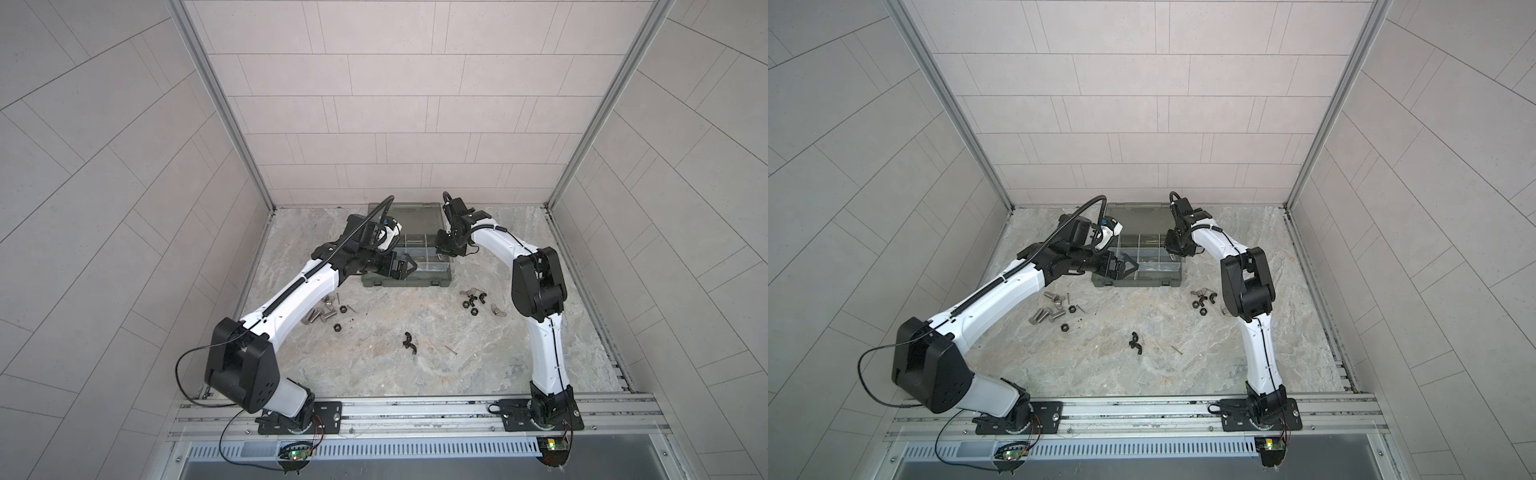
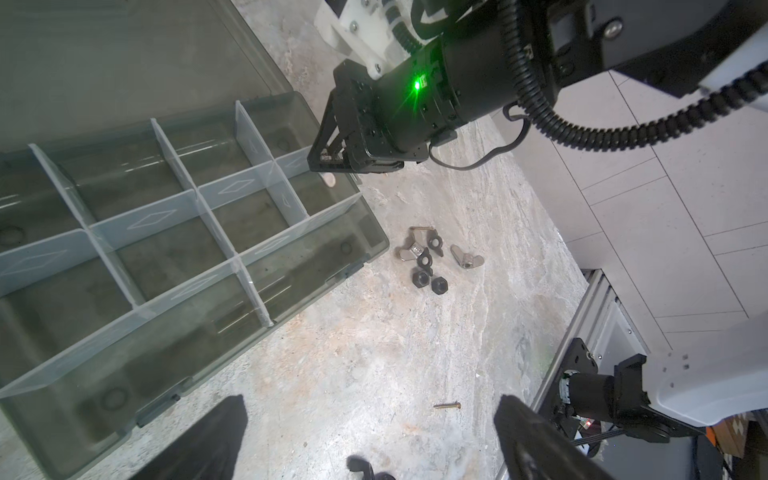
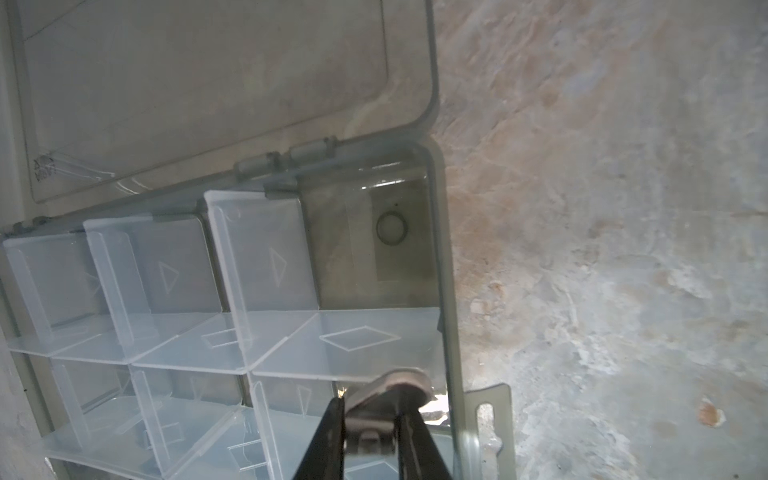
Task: Sort the screws and nuts into containers
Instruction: 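Carry the wing nut over the organizer and release it into a compartment, then move the right gripper back to the parts and grasp another silver wing nut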
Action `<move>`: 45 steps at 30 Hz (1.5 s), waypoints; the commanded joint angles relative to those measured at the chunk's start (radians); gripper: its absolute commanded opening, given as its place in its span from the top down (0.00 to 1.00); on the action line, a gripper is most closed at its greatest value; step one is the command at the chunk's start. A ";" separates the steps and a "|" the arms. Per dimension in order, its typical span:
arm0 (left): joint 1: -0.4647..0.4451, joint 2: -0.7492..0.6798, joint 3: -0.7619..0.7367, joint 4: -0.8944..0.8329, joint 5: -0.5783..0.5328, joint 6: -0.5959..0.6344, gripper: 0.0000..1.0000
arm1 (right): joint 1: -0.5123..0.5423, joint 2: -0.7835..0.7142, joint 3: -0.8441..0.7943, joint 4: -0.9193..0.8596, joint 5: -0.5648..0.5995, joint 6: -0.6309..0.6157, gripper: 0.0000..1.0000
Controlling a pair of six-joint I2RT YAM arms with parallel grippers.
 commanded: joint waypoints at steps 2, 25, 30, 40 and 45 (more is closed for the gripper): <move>-0.008 0.016 0.015 0.013 0.024 -0.010 0.00 | 0.006 -0.004 0.028 -0.035 -0.014 -0.025 0.62; -0.231 0.058 0.046 0.028 -0.151 0.056 0.00 | -0.137 -0.590 -0.676 -0.195 0.172 -0.128 0.58; -0.272 0.076 0.061 0.032 -0.147 0.048 0.00 | -0.141 -0.595 -0.744 -0.184 0.207 -0.132 0.58; -0.307 0.071 0.058 0.032 -0.168 0.047 0.00 | -0.164 -0.550 -0.763 -0.163 0.239 -0.165 0.59; -0.308 0.060 0.041 0.031 -0.174 0.046 0.00 | -0.169 -0.509 -0.760 -0.157 0.239 -0.180 0.59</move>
